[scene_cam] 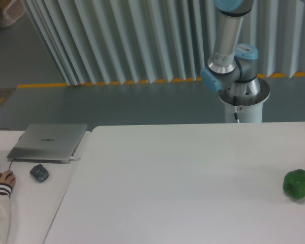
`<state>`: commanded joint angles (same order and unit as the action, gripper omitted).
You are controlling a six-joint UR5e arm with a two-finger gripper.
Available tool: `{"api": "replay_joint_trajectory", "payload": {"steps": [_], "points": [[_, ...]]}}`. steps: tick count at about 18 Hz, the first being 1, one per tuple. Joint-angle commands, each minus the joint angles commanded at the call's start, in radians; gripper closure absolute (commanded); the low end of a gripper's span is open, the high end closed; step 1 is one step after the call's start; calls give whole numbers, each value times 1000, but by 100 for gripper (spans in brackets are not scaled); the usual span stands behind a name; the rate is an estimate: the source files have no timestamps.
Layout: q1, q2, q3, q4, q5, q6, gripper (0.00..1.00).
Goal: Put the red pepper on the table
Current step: 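Carry the red pepper back and lower it beside the green pepper, then lower the held red pepper onto the table surface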
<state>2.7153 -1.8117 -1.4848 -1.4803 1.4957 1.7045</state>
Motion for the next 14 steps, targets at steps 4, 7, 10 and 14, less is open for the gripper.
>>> {"api": "replay_joint_trajectory", "payload": {"steps": [4, 7, 10, 14], "points": [[-144, 9, -14, 17, -20, -277, 100], [-239, -1, -31, 113, -17, -475, 100], [-305, -4, -60, 195, -11, -542, 100], [-354, -32, -55, 236, 27, -648, 100]]}}
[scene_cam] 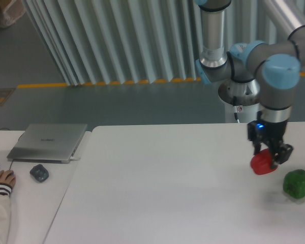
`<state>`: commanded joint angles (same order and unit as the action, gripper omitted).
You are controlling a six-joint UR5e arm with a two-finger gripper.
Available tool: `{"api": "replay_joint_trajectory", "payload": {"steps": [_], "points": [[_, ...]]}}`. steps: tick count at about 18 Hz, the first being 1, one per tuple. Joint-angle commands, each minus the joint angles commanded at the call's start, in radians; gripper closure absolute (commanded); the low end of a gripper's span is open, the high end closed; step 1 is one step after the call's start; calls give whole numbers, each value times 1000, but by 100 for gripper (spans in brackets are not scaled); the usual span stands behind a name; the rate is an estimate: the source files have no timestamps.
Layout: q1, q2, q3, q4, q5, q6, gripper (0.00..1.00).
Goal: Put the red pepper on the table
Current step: 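Lower the held red pepper onto the table surface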
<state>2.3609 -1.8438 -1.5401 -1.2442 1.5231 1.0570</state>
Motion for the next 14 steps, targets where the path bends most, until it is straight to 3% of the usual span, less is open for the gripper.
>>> {"api": "replay_joint_trajectory", "payload": {"steps": [3, 14], "points": [[-23, -32, -5, 60, 40, -18, 100], [-55, -89, -52, 60, 74, -9, 100]]}}
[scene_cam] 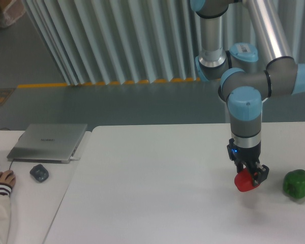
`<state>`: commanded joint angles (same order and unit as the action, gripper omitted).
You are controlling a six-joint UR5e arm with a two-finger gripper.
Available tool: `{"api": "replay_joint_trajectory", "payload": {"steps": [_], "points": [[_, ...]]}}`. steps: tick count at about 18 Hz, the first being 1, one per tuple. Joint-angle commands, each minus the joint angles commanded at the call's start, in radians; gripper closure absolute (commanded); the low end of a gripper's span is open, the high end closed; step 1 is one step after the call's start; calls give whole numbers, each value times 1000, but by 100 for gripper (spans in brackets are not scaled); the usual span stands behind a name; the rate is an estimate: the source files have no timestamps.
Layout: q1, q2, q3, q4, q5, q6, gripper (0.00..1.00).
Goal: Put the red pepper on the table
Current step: 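Lower the held red pepper onto the table surface, then open the gripper to release the red pepper and lift slightly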
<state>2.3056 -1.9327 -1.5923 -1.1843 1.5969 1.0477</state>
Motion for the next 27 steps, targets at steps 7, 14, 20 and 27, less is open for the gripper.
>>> {"api": "replay_joint_trajectory", "payload": {"steps": [7, 14, 20, 27], "points": [[-8, -28, -26, 2, 78, 9, 92], [-9, -35, -18, 5, 81, 8, 42], [-6, -22, 11, 5, 94, 9, 0], [-2, 18, 48, 0, 84, 24, 0]]}}
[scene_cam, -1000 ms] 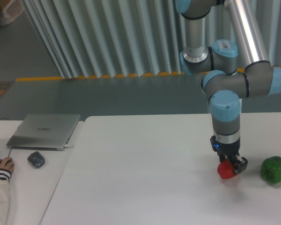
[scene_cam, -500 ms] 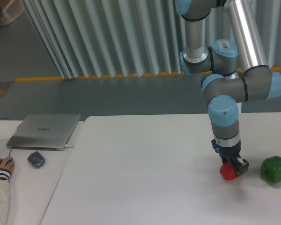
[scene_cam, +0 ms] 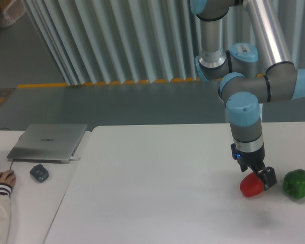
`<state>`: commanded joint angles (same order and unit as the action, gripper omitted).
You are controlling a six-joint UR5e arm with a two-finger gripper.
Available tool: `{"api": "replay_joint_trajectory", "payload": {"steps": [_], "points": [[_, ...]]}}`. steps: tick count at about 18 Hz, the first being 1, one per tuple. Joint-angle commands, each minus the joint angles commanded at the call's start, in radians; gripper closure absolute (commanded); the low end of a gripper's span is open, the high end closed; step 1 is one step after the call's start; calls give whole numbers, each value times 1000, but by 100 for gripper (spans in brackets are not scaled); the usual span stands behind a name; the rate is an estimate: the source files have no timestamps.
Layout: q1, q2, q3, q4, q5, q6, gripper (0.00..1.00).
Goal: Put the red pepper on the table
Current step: 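Open the gripper to release the red pepper and lift slightly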
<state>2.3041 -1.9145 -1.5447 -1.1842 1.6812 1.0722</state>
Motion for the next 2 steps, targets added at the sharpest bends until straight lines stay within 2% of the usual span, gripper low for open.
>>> {"api": "replay_joint_trajectory", "payload": {"steps": [2], "points": [[1, 6, -2, 2, -3, 12, 0]]}}
